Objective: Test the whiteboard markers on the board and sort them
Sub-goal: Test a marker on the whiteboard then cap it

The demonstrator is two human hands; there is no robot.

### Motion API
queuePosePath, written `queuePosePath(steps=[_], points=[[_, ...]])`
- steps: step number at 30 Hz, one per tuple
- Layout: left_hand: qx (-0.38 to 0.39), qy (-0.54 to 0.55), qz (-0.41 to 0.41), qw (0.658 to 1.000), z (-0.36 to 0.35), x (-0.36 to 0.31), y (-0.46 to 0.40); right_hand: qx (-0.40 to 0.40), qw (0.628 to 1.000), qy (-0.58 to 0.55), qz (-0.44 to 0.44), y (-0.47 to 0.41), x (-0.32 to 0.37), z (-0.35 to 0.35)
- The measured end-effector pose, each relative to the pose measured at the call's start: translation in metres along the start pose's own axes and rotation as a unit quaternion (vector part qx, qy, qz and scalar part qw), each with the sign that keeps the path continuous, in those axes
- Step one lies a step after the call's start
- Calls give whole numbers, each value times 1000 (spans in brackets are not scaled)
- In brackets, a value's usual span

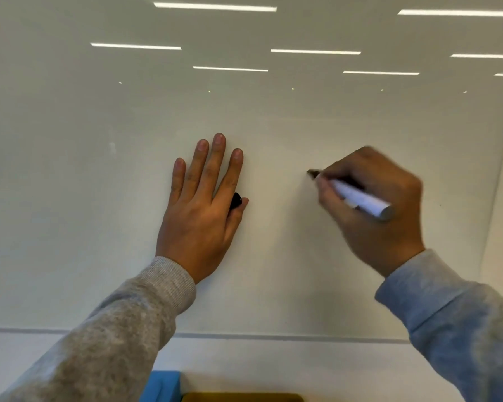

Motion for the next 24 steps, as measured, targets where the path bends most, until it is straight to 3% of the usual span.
queuePosePath(steps=[2,6,10,14,15,18,19,22,24], points=[[-3,2,1,1000,0,-2,0,-47,998,-13,-42,0,-4,8],[1,-2,3,1000,0,-2,1,99,994,8,37,29,14,-7],[2,-2,5,1000,0,-3,2,-32,999,13,-31,19,-5,14],[8,-5,6,1000,0,-3,3,99,995,2,18,41,15,-5],[8,-4,6,1000,0,-3,3,101,995,-3,20,41,13,-3],[8,0,8,1000,1,-3,3,-7,999,-1,-36,29,0,11],[8,0,8,1000,1,-4,3,-10,999,-4,-46,32,0,10],[15,1,9,1000,1,-4,5,122,992,-10,11,54,19,-8],[15,-1,8,1000,1,-3,6,123,992,4,28,55,13,-4]])
Point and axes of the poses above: each hand's wrist, its own y-axis away from the middle knuckle, its own z-axis out of the back of the hand, x = y × z, the point moved 2 cm from there along -y, towards the middle knuckle
